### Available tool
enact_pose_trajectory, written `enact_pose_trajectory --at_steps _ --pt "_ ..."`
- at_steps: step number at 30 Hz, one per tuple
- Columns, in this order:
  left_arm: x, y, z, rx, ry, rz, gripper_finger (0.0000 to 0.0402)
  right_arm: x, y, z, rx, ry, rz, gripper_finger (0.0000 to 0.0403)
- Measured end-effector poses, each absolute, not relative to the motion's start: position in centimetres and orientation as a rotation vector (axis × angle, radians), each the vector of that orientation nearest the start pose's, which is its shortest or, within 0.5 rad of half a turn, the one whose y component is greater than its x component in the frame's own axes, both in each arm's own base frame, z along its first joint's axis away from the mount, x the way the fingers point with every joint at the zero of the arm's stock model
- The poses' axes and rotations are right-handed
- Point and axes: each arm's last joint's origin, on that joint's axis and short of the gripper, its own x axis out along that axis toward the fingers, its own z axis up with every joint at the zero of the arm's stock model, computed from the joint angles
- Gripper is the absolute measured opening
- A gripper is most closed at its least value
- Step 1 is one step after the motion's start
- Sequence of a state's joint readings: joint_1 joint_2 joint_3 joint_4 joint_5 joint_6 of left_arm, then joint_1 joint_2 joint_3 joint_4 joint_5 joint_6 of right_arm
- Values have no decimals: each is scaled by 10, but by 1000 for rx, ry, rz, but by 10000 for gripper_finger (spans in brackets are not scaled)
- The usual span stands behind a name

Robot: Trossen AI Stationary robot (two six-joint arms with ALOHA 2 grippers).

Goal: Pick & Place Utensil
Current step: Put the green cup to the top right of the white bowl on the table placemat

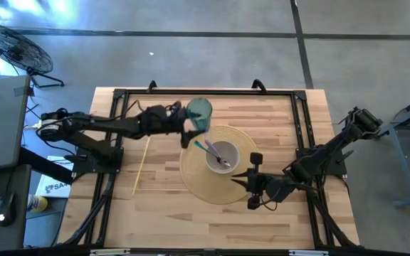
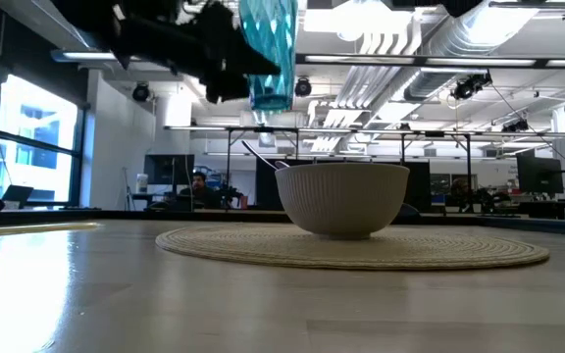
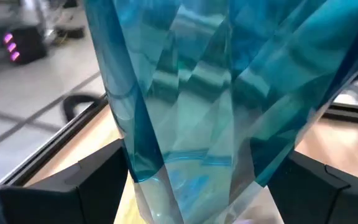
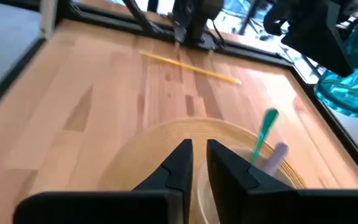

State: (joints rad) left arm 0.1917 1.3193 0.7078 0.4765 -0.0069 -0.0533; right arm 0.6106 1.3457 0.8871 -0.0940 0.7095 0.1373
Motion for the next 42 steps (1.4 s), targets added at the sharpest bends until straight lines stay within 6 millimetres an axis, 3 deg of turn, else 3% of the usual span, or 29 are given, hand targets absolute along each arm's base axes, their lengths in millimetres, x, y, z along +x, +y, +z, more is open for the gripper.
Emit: enact_pose_trajectory --at_steps 6,11,14,19,23,42 --pt "291 86 250 -83 156 255 323 240 143 254 -202 472 -196 28" --pt "303 106 232 -104 220 276 323 237 141 249 -198 501 -230 23" --pt "309 114 225 -120 208 286 323 233 136 237 -207 513 -294 23" --pt "323 120 221 -126 161 244 329 224 119 201 -145 608 -329 23" --pt "335 124 220 -124 160 239 333 219 113 187 -104 653 -341 23" --pt "392 141 195 -157 199 168 330 216 113 182 -72 711 -290 19"
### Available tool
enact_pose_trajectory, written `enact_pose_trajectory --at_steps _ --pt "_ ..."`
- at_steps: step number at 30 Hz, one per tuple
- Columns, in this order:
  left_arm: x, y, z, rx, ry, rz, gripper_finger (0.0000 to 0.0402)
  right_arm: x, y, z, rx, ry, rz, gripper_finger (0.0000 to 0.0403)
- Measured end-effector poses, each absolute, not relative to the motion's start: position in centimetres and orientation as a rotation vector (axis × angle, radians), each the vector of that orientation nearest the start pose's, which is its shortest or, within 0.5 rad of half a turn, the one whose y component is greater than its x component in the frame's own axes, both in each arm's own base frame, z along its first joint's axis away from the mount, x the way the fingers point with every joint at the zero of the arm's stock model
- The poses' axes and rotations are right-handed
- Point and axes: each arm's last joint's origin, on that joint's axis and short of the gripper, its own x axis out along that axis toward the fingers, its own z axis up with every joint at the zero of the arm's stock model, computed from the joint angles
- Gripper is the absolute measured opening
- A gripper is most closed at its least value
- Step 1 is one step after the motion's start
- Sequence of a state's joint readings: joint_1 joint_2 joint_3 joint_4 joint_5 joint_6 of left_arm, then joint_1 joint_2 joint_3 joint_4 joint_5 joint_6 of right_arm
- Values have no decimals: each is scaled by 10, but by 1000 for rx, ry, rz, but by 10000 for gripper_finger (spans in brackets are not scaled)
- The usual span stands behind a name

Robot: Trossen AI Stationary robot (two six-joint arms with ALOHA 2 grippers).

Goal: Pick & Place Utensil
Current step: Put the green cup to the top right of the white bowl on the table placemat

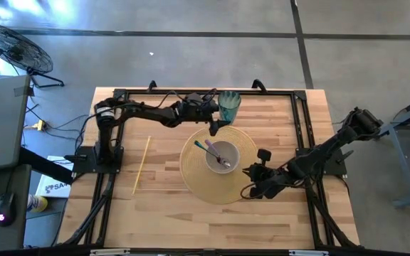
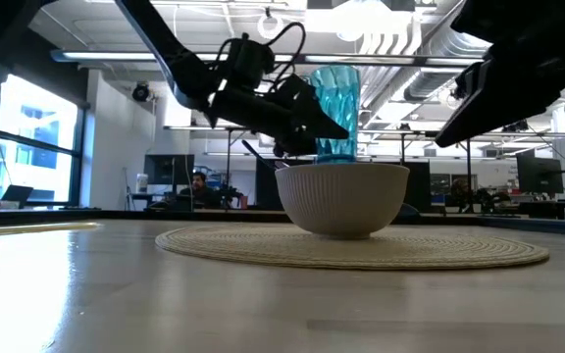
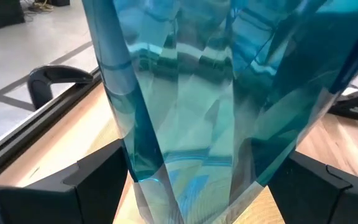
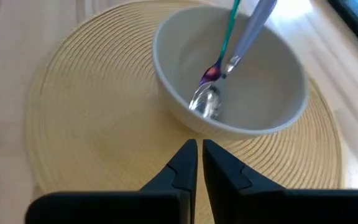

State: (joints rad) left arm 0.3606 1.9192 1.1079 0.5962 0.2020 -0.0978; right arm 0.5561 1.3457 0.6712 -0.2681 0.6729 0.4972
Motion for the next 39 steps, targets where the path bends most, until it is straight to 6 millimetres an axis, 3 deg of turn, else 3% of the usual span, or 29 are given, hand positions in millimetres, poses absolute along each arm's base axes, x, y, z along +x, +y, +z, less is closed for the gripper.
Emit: enact_pose_trajectory --at_steps 6,12,22,31,39 --pt "408 140 188 -166 203 141 330 196 116 187 -69 699 -367 7" --pt "424 140 175 -171 241 124 330 173 104 201 -40 677 -470 2" --pt "431 136 173 -155 237 100 330 179 79 204 -29 713 -578 7" --pt "434 125 171 -102 262 46 330 186 47 201 -84 802 -691 117" --pt "435 119 171 -107 264 -9 330 173 22 170 -15 752 -735 204"
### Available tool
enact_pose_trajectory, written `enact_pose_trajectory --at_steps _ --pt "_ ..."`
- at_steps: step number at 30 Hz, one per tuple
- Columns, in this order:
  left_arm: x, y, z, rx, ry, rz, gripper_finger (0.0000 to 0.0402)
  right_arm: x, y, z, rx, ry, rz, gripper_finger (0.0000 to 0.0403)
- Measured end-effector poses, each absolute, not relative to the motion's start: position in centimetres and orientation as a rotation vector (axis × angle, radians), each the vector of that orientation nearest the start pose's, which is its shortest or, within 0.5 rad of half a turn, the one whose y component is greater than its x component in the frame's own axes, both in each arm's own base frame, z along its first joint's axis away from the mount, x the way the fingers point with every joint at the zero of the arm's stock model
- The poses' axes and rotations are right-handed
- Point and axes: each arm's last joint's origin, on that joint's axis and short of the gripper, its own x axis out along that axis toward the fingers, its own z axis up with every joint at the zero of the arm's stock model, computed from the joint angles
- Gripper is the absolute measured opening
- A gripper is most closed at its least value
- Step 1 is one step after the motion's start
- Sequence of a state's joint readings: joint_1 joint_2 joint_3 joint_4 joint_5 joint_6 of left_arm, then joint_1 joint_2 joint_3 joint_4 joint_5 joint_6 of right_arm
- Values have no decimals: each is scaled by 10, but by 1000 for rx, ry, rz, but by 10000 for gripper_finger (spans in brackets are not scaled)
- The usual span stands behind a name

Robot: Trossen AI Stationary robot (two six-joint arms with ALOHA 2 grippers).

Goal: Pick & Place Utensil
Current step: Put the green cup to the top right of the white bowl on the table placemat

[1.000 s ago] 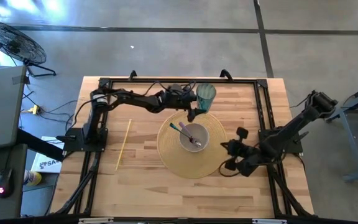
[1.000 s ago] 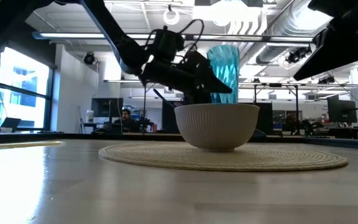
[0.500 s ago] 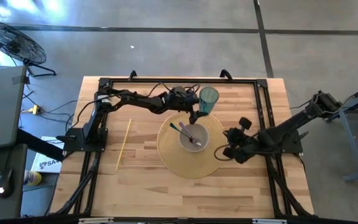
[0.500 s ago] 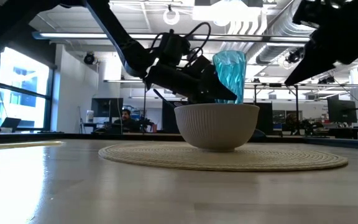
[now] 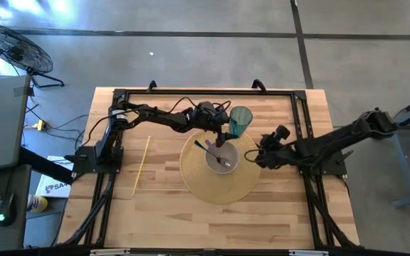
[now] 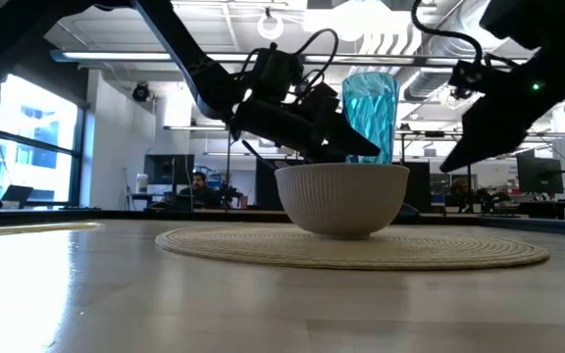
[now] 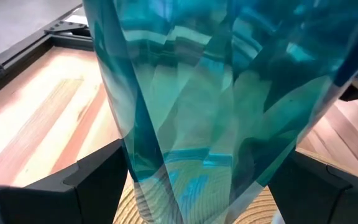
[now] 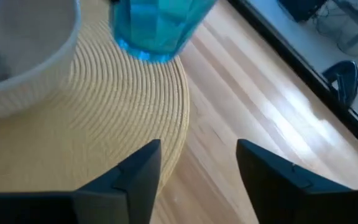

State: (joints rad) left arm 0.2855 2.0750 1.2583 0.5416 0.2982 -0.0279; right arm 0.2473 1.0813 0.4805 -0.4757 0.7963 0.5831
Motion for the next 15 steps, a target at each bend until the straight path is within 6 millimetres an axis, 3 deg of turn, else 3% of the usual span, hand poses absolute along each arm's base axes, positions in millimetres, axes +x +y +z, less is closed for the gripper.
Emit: enact_pose_trajectory --at_steps 5,15 --pt "435 119 171 -109 262 -17 330 177 17 176 13 566 -692 241" --pt "435 118 173 -107 244 -39 331 179 0 172 -1 507 -600 355"
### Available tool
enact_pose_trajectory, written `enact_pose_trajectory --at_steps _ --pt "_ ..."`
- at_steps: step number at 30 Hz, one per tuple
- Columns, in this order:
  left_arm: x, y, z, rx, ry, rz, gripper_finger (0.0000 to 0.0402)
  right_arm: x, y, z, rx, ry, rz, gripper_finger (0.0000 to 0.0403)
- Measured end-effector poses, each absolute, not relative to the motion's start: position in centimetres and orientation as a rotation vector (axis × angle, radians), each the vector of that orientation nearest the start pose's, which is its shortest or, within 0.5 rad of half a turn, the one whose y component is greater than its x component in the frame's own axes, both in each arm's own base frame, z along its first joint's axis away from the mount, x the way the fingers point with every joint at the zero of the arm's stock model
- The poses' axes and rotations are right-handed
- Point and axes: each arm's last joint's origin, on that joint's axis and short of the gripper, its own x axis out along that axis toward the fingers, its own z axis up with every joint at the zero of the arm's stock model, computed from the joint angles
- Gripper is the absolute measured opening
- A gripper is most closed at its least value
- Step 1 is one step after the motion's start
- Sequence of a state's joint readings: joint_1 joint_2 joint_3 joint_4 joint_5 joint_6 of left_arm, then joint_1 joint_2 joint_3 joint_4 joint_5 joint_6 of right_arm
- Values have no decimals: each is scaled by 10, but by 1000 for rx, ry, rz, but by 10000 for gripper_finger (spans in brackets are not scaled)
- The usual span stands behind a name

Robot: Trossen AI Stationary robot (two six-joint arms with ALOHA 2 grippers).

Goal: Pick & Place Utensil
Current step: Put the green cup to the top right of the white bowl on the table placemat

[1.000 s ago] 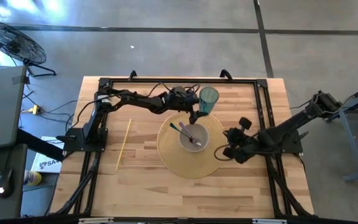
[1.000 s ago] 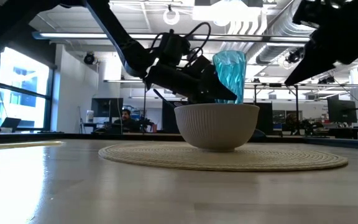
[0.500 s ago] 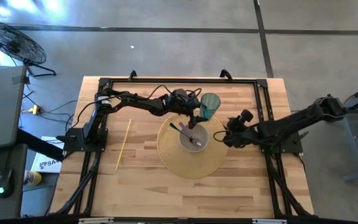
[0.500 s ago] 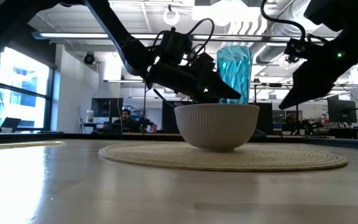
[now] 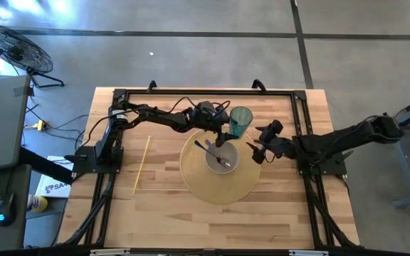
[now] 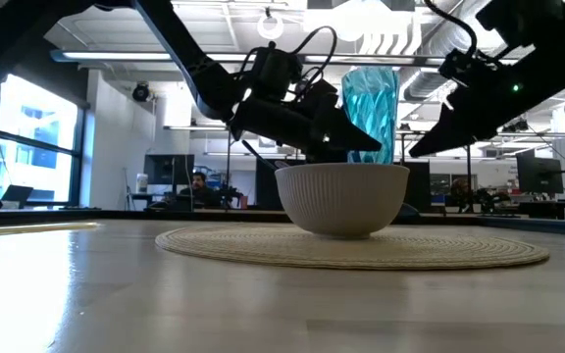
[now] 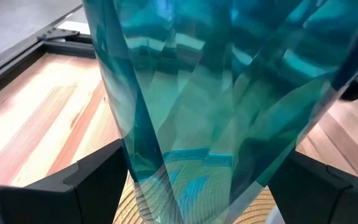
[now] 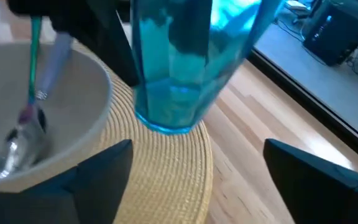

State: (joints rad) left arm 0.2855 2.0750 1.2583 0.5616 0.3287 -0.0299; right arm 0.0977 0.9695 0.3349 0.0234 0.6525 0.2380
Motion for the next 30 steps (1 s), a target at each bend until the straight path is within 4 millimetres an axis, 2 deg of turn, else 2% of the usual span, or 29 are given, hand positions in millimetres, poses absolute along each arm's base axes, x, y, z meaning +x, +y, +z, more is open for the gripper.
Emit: enact_pose_trajectory --at_steps 5,8,13,18,30 --pt "436 115 175 -86 228 -83 331 181 -2 172 -29 410 -510 388" --pt "437 110 175 -44 226 -98 331 180 -2 174 -51 326 -486 389" --pt "440 102 176 5 215 -115 331 174 -11 164 -10 239 -429 386" --pt "441 97 176 2 209 -113 331 168 -13 164 23 84 -304 390" --pt "444 89 183 -19 143 -120 331 170 -18 163 -5 64 -305 385"
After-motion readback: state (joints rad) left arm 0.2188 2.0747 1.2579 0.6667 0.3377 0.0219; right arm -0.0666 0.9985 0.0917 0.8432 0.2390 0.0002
